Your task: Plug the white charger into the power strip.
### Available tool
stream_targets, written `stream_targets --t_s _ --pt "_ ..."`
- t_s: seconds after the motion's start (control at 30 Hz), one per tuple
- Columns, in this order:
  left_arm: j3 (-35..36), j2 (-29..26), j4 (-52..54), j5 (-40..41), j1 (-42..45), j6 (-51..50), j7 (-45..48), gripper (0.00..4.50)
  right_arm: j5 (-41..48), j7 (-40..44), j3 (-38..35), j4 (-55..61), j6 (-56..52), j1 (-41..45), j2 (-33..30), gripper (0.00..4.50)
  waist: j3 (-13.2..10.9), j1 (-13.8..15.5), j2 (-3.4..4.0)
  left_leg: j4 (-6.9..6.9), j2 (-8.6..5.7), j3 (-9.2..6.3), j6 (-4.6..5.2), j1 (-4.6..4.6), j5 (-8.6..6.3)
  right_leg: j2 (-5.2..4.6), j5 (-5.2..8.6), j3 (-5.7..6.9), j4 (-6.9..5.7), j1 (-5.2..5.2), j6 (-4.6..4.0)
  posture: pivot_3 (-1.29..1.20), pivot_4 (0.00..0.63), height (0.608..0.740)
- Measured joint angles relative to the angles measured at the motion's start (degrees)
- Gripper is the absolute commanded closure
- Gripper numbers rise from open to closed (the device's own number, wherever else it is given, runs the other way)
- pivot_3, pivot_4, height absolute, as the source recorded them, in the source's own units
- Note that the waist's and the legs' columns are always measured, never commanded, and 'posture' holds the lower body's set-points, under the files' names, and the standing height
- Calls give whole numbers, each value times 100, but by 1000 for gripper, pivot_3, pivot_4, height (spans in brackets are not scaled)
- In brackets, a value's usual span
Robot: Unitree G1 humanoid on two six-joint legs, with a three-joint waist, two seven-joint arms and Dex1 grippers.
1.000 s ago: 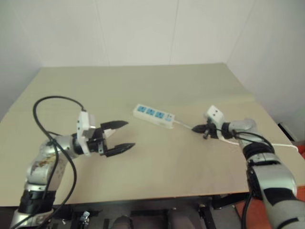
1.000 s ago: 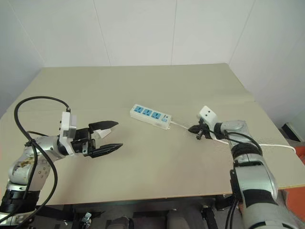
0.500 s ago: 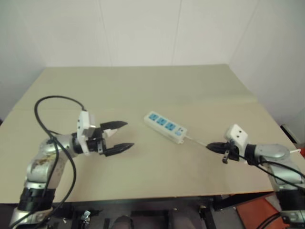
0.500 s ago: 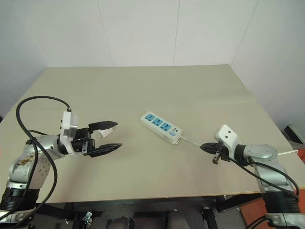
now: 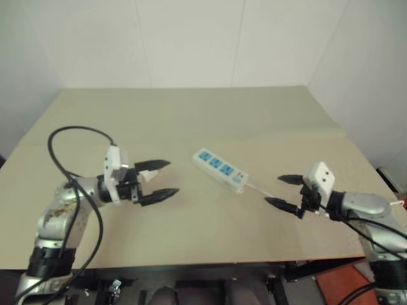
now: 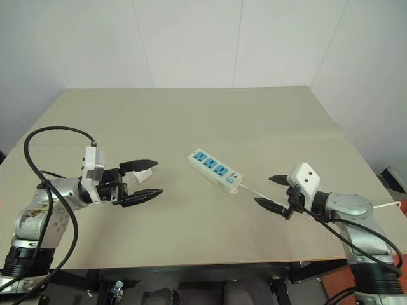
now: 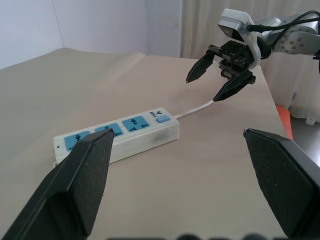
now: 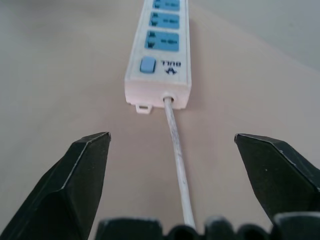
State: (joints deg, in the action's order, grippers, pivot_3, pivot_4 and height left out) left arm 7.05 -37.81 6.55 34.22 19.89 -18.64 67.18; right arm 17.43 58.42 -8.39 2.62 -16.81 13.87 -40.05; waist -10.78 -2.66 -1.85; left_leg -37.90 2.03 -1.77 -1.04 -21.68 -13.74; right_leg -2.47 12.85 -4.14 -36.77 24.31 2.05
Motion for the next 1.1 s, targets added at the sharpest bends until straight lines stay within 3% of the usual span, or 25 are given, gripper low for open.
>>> stream_targets --t_s 0.2,0.43,1.1 --pt "10 -1 23 59 -16 -21 -17 0 -121 -622 342 7 246 317 764 32 0 -12 0 0 0 0 0 4 0 1 -1 0 -3 0 0 0 150 740" --pt "28 -11 37 135 -18 -40 -21 0 -293 -970 588 -1039 1115 929 1609 32 0 16 0 0 -1 -1 0 -4 0 -2 -11 1 1 2 -16 0 150 740" --pt "73 -82 183 183 -44 -53 -169 0 -546 -1041 807 -2670 1738 1558 1989 32 0 -6 0 0 0 0 0 -2 0 -1 -24 2 0 2 -38 0 150 740"
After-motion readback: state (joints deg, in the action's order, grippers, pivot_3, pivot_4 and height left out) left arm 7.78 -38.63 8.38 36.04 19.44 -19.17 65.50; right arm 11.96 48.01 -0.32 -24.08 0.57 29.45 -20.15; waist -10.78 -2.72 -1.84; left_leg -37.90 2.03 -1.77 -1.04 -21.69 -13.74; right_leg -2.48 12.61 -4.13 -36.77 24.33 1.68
